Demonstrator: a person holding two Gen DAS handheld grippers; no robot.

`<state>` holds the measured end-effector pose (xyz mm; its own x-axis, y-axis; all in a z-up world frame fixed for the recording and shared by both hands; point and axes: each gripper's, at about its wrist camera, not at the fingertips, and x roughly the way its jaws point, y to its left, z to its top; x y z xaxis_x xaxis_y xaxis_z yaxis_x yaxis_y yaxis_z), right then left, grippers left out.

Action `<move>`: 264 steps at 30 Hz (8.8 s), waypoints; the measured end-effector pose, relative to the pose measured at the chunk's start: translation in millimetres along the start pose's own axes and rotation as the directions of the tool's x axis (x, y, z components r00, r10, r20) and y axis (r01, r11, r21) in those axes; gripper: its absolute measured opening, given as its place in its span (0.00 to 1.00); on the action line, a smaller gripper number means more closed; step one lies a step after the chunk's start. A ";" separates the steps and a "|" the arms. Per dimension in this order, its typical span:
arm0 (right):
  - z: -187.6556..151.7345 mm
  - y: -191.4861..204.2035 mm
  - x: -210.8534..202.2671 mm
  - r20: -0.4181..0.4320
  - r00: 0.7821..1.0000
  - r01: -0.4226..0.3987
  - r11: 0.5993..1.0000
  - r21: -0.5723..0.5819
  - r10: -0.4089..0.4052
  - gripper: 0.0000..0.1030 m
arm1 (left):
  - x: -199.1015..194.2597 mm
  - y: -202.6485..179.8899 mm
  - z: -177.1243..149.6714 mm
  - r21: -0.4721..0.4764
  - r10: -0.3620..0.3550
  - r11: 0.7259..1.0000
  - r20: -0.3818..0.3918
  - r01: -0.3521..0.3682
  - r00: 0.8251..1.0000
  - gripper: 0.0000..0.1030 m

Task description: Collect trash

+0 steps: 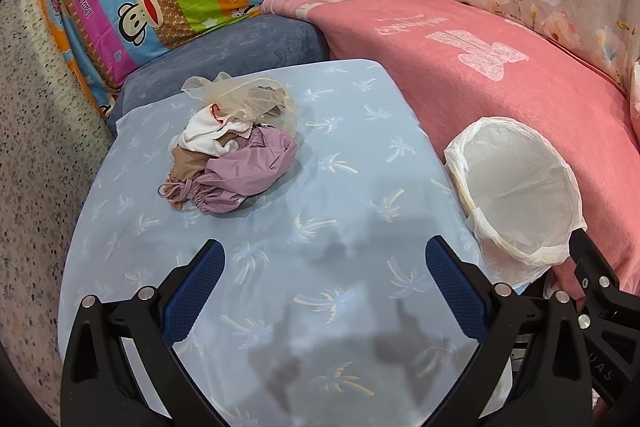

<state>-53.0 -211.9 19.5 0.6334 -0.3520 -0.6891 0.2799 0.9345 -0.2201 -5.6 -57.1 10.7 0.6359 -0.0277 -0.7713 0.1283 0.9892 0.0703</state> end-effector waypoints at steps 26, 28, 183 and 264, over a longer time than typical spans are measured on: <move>0.3 0.1 0.0 0.001 1.000 0.002 1.000 -0.001 -0.002 0.94 | -1.8 0.5 1.4 0.000 -0.003 1.000 -0.001 0.003 1.000 0.93; 1.0 -0.4 0.3 0.000 1.000 0.001 1.000 0.000 -0.001 0.94 | -2.4 0.2 2.1 0.001 -0.002 1.000 -0.001 0.002 1.000 0.93; 154.0 127.1 64.3 0.102 0.889 -0.457 0.853 0.253 0.446 0.01 | 43.5 123.7 143.8 -0.078 -0.230 0.966 0.185 0.247 0.955 0.09; 53.3 17.2 80.2 -0.038 0.947 -0.289 0.901 0.325 0.318 0.45 | 61.8 12.3 83.5 -0.033 -0.325 0.945 0.016 0.325 0.946 0.67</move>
<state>41.0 -227.0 -2.8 0.6616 -0.0348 -0.7490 0.3033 0.9260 0.2249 98.8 -58.6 16.7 0.5717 -0.3498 -0.7422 0.3026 0.9307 -0.2055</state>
